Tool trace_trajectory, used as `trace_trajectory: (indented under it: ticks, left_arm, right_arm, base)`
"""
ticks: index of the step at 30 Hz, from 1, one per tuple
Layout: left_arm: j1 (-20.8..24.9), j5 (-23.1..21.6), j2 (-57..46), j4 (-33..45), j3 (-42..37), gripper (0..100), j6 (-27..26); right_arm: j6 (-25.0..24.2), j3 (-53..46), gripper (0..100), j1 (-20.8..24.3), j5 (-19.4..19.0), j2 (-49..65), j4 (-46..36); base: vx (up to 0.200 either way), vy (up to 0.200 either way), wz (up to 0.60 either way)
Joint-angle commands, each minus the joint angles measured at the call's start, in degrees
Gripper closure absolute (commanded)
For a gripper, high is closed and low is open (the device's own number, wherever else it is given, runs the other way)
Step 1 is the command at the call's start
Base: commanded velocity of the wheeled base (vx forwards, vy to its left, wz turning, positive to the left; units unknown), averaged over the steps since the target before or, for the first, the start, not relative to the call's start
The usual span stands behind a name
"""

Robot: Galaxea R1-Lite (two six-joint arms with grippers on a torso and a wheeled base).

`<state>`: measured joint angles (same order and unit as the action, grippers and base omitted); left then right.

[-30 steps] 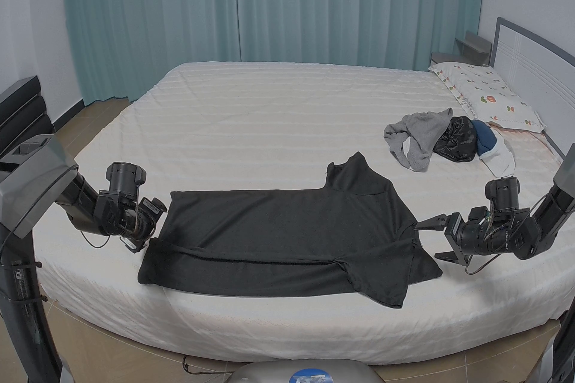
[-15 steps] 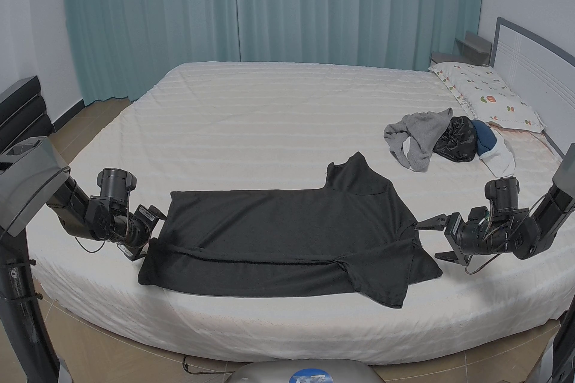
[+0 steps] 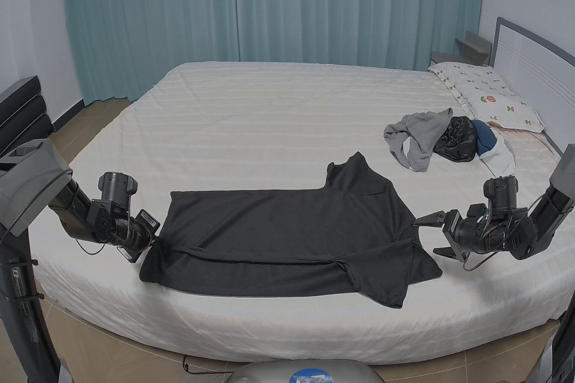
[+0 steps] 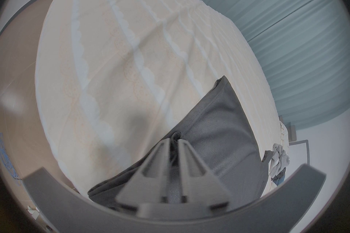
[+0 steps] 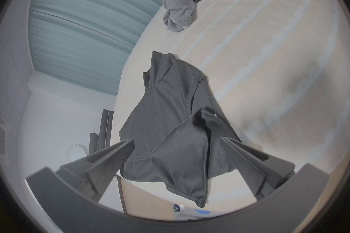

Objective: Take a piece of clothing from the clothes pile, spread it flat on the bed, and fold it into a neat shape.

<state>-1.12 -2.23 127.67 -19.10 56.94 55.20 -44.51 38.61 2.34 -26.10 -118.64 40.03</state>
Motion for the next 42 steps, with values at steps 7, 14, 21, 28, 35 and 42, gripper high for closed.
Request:
trace_trajectory:
  ticks: [7, 14, 21, 28, 35, 42]
  left_arm:
    - [-1.25, -0.49, -4.19, -0.15, -3.77, 100, 0.17]
    - [-1.52, -0.58, -4.71, -0.15, -5.26, 100, 0.44]
    - [-1.6, -0.76, -5.33, -1.99, -6.23, 100, 0.61]
    - [-1.52, -0.85, -6.03, -2.08, -6.76, 100, 0.61]
    - [-1.52, -0.76, -6.3, -2.08, -6.76, 100, 0.52]
    - [-1.52, -0.76, -6.3, -2.08, -6.84, 100, 0.52]
  right_arm:
    - [0.56, 2.53, 0, 1.79, 0.79, -1.24, -0.04]
    - [1.18, 4.72, 0, 2.41, 1.05, -2.12, -1.45]
    - [1.35, 6.13, 0, 2.41, 1.14, -2.74, -1.71]
    - [2.5, 7.18, 0, 1.79, 1.14, -3.35, -1.8]
    - [3.38, 8.68, 0, 2.58, 1.31, -4.32, -2.42]
    - [3.81, 10.44, 0, 3.28, 4.22, -5.9, -2.59]
  base:
    - [0.0, 0.0, 0.0]
    - [0.0, 0.0, 0.0]
    - [0.0, 0.0, 0.0]
    - [0.0, 0.0, 0.0]
    - [0.0, 0.0, 0.0]
    - [0.0, 0.0, 0.0]
